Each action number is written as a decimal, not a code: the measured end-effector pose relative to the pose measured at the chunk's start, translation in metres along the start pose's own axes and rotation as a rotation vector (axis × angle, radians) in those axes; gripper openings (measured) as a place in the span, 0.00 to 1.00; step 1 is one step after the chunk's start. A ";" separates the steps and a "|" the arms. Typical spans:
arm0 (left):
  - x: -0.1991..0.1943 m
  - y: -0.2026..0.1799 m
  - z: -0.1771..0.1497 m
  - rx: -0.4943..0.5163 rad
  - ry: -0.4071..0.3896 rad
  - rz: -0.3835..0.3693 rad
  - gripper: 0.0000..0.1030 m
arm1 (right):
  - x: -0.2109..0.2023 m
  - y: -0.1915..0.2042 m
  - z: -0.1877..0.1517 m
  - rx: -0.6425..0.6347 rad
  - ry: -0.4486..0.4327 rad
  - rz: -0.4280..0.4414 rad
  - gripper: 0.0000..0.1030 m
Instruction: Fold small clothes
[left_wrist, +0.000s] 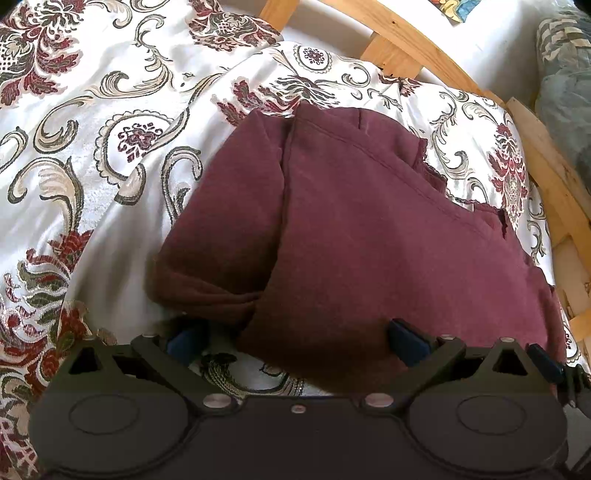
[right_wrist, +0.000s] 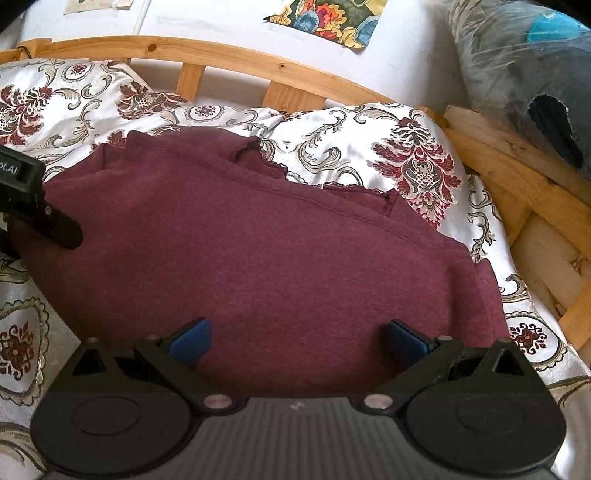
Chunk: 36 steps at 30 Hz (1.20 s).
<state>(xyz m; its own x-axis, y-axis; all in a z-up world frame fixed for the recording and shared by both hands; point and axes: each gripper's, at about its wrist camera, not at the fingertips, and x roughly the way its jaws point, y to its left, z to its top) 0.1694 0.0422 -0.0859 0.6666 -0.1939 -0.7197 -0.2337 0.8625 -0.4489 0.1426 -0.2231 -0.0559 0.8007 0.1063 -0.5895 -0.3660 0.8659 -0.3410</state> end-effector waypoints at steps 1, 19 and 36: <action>0.000 0.000 0.000 0.000 0.000 0.001 0.99 | 0.000 0.000 0.000 0.001 0.000 0.000 1.00; -0.004 0.011 0.006 -0.181 -0.069 0.045 0.85 | 0.000 0.000 0.000 -0.002 0.002 0.004 1.00; -0.022 -0.022 0.002 -0.012 -0.185 0.151 0.22 | -0.002 -0.002 0.002 -0.002 0.014 0.012 1.00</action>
<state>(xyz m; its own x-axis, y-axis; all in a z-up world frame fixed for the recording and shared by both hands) 0.1609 0.0287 -0.0590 0.7417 0.0266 -0.6702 -0.3484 0.8691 -0.3510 0.1422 -0.2240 -0.0528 0.7893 0.1101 -0.6040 -0.3770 0.8634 -0.3354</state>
